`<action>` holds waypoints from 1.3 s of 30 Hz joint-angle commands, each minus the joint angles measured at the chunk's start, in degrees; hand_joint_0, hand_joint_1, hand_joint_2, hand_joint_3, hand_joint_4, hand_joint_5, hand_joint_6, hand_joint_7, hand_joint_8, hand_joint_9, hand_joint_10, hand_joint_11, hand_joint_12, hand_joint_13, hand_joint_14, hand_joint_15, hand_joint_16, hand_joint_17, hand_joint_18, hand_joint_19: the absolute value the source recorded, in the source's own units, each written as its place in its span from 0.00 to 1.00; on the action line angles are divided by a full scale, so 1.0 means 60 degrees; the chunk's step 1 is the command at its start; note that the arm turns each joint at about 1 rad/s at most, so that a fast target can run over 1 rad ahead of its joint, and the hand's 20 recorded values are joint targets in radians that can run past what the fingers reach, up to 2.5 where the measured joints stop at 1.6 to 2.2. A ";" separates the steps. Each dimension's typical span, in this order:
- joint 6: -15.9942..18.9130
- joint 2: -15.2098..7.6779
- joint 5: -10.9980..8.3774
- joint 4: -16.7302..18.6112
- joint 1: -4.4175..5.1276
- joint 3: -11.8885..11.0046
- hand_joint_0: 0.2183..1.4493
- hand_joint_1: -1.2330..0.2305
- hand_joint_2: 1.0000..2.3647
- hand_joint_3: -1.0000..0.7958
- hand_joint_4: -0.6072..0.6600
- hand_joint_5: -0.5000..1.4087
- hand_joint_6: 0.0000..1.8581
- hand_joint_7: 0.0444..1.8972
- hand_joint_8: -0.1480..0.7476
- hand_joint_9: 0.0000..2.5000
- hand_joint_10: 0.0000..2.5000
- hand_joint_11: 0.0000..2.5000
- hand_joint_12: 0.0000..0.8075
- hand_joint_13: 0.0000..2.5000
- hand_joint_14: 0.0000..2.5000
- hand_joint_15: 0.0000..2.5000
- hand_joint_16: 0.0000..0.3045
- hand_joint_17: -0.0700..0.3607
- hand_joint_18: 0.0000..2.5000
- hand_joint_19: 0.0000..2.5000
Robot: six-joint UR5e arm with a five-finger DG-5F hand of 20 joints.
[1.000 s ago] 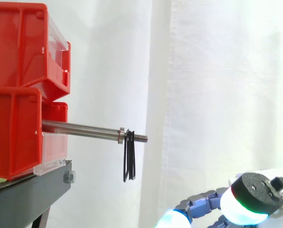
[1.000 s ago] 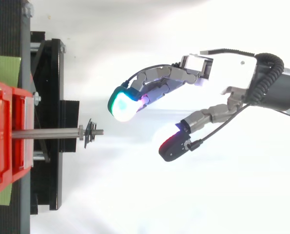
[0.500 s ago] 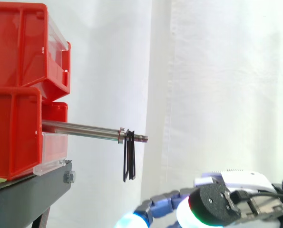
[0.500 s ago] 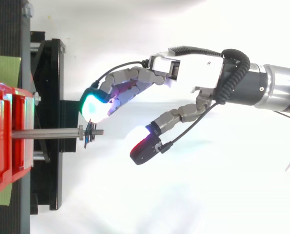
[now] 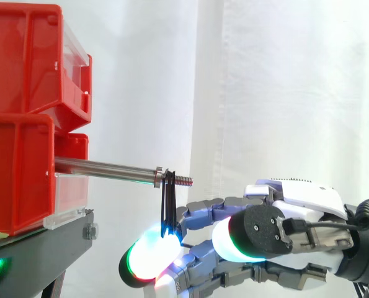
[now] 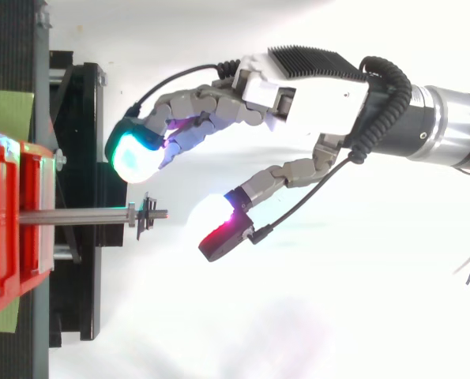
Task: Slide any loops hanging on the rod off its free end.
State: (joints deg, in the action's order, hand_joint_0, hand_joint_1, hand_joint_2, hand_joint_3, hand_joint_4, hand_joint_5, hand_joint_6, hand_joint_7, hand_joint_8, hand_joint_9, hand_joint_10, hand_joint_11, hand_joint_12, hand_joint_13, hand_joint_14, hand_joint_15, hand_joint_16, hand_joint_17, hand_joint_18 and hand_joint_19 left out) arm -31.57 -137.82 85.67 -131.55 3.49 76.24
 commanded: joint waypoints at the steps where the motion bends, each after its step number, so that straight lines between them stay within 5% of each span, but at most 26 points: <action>1: -0.0085 0.0002 0.0005 0.0157 0.0004 -0.0007 0.29 0.37 0.00 0.28 0.70 0.19 0.27 0.46 0.45 0.33 0.00 0.07 0.37 0.24 0.00 0.05 0.12 0.36 0.22 0.13; 19: -0.0085 -0.0203 -0.0069 0.0626 0.0165 -0.0007 0.30 0.37 0.00 0.29 0.70 0.19 0.27 0.47 0.45 0.32 0.00 0.07 0.37 0.25 0.00 0.05 0.12 0.36 0.22 0.14; 23: 0.0339 -0.0760 -0.0039 0.0846 0.0194 -0.0476 0.30 0.38 0.00 0.29 0.70 0.19 0.27 0.47 0.45 0.32 0.00 0.07 0.37 0.25 0.00 0.05 0.12 0.36 0.23 0.14; 39: 0.0471 -0.0745 0.0356 -0.0106 0.0224 -0.1238 0.32 0.42 0.00 0.31 0.68 0.21 0.27 0.56 0.45 0.33 0.00 0.07 0.37 0.25 0.00 0.06 0.12 0.36 0.23 0.14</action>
State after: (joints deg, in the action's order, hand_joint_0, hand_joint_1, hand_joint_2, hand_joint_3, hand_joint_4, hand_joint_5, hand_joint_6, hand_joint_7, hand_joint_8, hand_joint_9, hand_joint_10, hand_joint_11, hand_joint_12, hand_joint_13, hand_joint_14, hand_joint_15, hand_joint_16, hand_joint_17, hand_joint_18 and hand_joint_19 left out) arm -28.73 -142.28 87.49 -131.85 4.76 69.09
